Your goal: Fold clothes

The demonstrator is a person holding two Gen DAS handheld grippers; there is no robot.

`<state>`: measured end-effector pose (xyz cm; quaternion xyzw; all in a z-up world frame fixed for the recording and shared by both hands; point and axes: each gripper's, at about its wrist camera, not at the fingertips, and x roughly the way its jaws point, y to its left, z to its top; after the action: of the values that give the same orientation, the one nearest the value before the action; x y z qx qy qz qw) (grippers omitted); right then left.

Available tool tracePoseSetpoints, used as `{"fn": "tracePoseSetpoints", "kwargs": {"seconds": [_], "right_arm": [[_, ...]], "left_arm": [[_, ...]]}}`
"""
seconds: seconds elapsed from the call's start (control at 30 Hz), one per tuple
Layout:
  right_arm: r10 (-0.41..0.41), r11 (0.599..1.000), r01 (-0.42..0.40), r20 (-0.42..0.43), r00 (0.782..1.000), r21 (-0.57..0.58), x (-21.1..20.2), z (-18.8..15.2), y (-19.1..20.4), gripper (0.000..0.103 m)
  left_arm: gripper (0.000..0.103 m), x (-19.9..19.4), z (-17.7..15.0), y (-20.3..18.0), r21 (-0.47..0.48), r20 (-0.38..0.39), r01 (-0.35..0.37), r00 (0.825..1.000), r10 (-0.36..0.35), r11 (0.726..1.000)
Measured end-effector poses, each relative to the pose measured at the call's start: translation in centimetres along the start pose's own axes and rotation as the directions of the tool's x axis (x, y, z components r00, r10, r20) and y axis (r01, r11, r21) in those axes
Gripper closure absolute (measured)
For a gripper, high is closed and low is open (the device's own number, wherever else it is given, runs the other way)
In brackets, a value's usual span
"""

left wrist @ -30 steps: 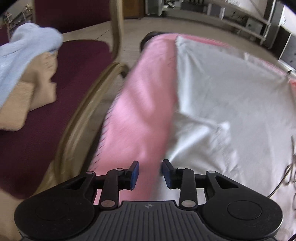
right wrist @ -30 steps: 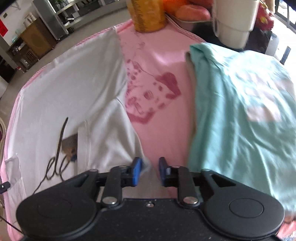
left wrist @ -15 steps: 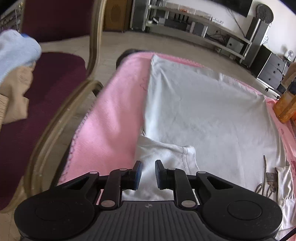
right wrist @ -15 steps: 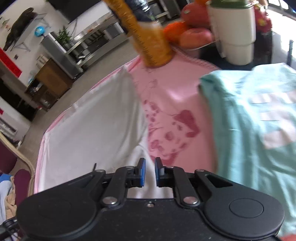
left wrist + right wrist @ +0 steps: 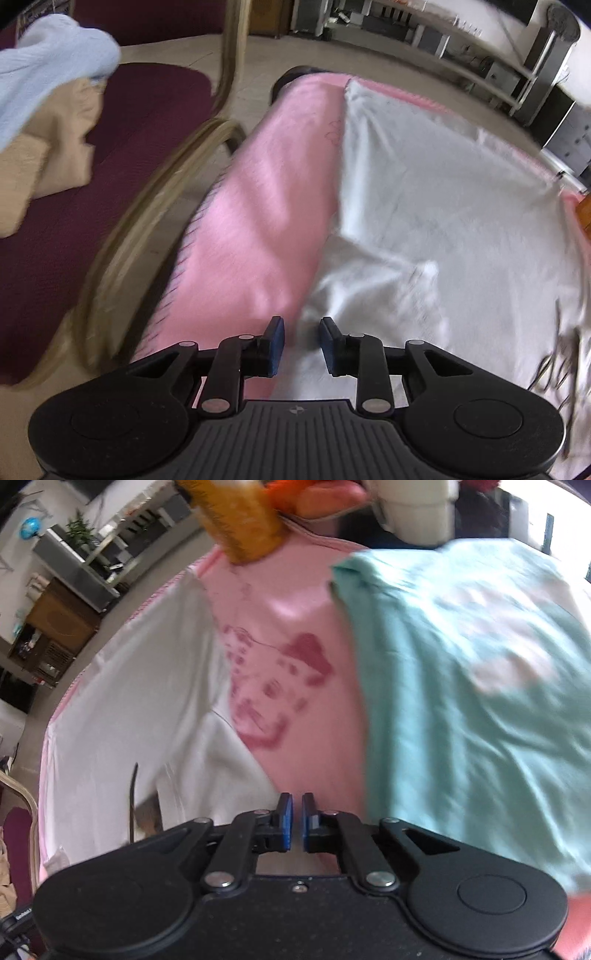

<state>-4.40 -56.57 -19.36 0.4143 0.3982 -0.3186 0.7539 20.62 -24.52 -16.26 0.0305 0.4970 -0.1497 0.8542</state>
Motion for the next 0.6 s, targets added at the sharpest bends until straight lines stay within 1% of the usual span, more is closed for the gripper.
{"fn": "tracePoseSetpoints", "kwargs": {"seconds": [0.03,0.07,0.1,0.13,0.2,0.27,0.3,0.33,0.4,0.47,0.5,0.6], "right_arm": [[-0.023,1.0,0.023,0.025,0.999,-0.007,-0.9,-0.4,-0.4,0.094],[-0.029,0.999,0.03,0.047,0.998,-0.012,-1.6,-0.8,-0.7,0.093],[-0.005,1.0,0.006,0.064,0.998,-0.011,-2.2,-1.0,-1.0,0.091],[0.032,0.999,-0.031,0.073,0.997,-0.006,-2.7,-1.2,-1.3,0.091],[0.143,0.989,-0.144,0.068,0.987,0.017,-2.9,-1.3,-1.5,0.091],[0.191,0.981,-0.192,0.054,0.98,0.03,-2.2,-1.2,-1.1,0.091],[0.19,0.981,-0.191,0.04,0.981,0.026,-1.6,-1.1,-0.8,0.091],[0.183,0.983,-0.184,0.022,0.983,0.022,-1.0,-1.1,-0.5,0.091],[0.147,0.989,-0.147,-0.023,0.989,0.012,0.0,-1.0,-0.3,0.091],[0.123,0.992,-0.123,-0.056,0.991,0.006,0.2,-1.3,-0.6,0.095],[0.111,0.994,-0.111,-0.073,0.991,0.002,0.2,-1.5,-0.8,0.095],[0.06,0.997,-0.063,-0.085,0.995,-0.033,-0.7,-2.2,-1.4,0.095]], "left_arm": [[0.075,-0.5,-0.5,0.2,0.004,-0.002,-0.005,1.0,0.005,1.0],[0.077,-1.1,-0.9,0.4,0.008,-0.003,-0.011,1.0,0.011,1.0],[0.082,-1.6,-1.4,0.6,0.013,-0.005,-0.016,1.0,0.016,1.0],[0.084,-2.0,-1.8,0.8,0.014,0.0,-0.003,1.0,0.003,1.0],[0.083,-2.2,-2.2,0.5,0.033,0.01,0.008,1.0,-0.008,0.999],[0.081,-1.7,-2.4,0.1,0.058,0.005,-0.025,1.0,0.025,0.998],[0.076,-1.4,-2.5,-0.1,0.063,0.0,-0.044,0.999,0.044,0.997],[0.075,-1.4,-2.7,-0.1,0.064,-0.004,-0.055,0.998,0.055,0.996],[0.074,-1.7,-3.0,0.1,0.061,-0.01,-0.069,0.998,0.07,0.996],[0.074,-2.2,-3.6,0.5,0.056,-0.017,-0.075,0.997,0.076,0.996],[0.073,-2.5,-4.0,0.6,0.055,-0.021,-0.078,0.997,0.08,0.995],[0.073,-3.5,-5.3,0.4,0.077,-0.031,-0.106,0.994,0.108,0.991]]}}
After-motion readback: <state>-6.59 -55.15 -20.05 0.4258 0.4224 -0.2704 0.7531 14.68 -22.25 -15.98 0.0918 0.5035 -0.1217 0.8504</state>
